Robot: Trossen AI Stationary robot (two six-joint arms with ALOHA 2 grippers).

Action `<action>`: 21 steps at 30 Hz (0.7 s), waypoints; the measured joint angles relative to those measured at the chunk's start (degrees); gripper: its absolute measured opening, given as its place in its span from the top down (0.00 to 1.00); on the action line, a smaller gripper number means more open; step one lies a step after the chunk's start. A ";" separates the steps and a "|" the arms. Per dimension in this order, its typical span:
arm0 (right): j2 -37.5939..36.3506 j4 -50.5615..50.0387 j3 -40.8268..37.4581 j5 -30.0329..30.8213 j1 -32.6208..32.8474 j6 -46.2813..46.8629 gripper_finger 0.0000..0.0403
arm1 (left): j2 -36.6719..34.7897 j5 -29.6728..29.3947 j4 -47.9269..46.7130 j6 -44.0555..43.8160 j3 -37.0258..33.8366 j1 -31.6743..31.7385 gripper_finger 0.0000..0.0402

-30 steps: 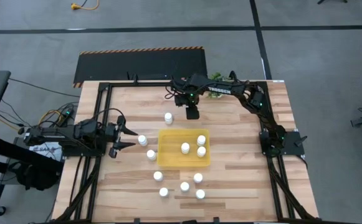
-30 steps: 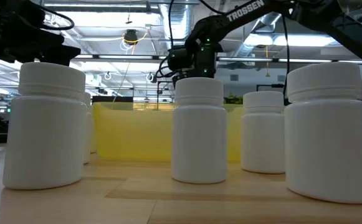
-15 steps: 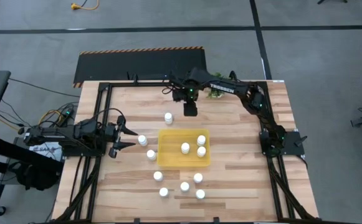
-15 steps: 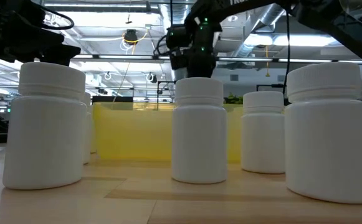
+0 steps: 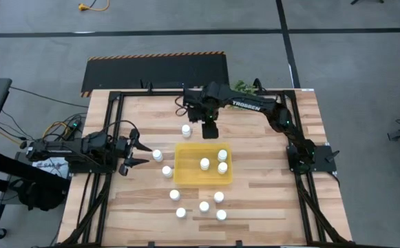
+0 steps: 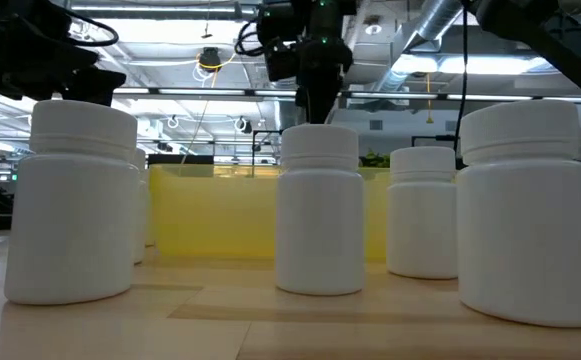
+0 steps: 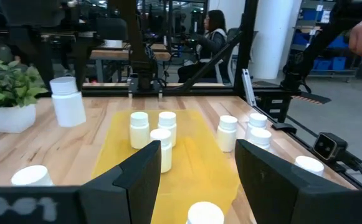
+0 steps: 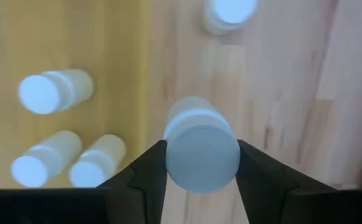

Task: Pick and place pill bottles into a basket
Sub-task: Put the white pill bottle into the yellow bin

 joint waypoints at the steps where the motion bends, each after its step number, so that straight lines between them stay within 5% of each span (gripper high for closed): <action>1: 0.00 -0.23 0.00 0.01 0.70 0.38 0.63 | -0.01 0.39 0.00 -0.02 0.00 0.00 0.52; 21: 0.00 5.66 0.02 -1.50 11.51 6.13 0.61 | 0.00 0.55 -0.02 -0.80 0.02 -0.02 0.52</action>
